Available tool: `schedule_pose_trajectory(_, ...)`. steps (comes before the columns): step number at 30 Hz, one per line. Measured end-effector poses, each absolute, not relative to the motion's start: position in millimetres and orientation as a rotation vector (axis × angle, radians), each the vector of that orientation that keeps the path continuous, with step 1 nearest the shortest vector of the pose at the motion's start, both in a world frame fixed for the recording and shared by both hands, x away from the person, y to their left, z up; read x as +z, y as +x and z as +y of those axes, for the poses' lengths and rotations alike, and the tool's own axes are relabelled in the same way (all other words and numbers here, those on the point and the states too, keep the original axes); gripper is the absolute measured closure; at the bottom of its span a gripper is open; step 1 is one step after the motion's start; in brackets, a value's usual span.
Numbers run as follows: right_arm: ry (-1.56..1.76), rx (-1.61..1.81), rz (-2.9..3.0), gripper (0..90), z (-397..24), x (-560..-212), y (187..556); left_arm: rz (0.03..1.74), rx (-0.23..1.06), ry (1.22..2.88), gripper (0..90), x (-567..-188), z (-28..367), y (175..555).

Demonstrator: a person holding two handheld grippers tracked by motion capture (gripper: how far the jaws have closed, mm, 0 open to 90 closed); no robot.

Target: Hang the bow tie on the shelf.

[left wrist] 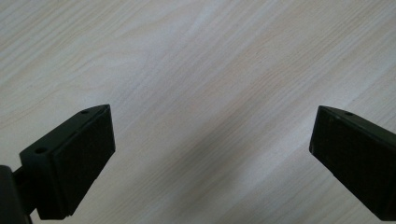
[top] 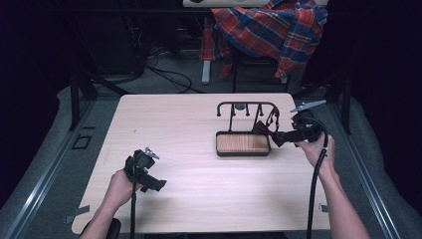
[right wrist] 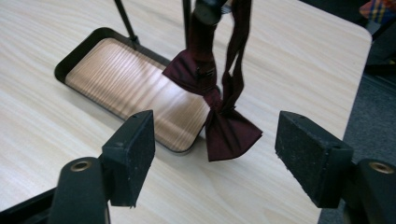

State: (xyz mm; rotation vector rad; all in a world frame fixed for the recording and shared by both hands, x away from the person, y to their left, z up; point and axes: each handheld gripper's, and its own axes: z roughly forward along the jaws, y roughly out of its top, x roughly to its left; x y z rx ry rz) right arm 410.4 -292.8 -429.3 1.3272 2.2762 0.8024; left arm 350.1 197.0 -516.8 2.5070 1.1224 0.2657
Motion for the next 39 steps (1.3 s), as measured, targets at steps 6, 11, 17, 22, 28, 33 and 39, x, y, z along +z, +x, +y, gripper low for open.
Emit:
schedule_pose_trajectory(6, 1.318, 0.779, 2.317, 23.9, -286.3, -433.0, 406.2, 1.122, 0.264, 2.507, 0.3, -516.7, 196.9, 349.9)
schedule_pose_trajectory(11, 1.318, 0.758, 2.362, 17.1, -280.5, -437.5, 402.3, 1.124, 0.263, 2.509, 0.3, -516.8, 197.0, 349.9)
schedule_pose_trajectory(17, 1.321, 0.733, 2.416, 14.1, -275.1, -446.0, 395.2, 1.122, 0.266, 2.513, 0.3, -516.8, 196.2, 349.6)
schedule_pose_trajectory(22, 1.304, 0.708, 2.449, 12.0, -270.2, -450.2, 389.5, 1.123, 0.265, 2.512, 0.3, -517.1, 196.4, 349.7)
schedule_pose_trajectory(28, 1.276, 0.679, 2.489, 8.7, -262.8, -456.0, 381.9, 1.124, 0.265, 2.512, 0.3, -517.0, 196.5, 349.5)
schedule_pose_trajectory(33, 1.259, 0.634, 2.540, 3.0, -257.6, -463.3, 375.7, 1.121, 0.267, 2.515, 0.3, -517.1, 196.3, 349.4)
schedule_pose_trajectory(39, 1.245, 0.567, 2.604, 0.2, -255.2, -478.5, 361.9, 1.121, 0.266, 2.518, 0.3, -517.3, 196.0, 349.6)
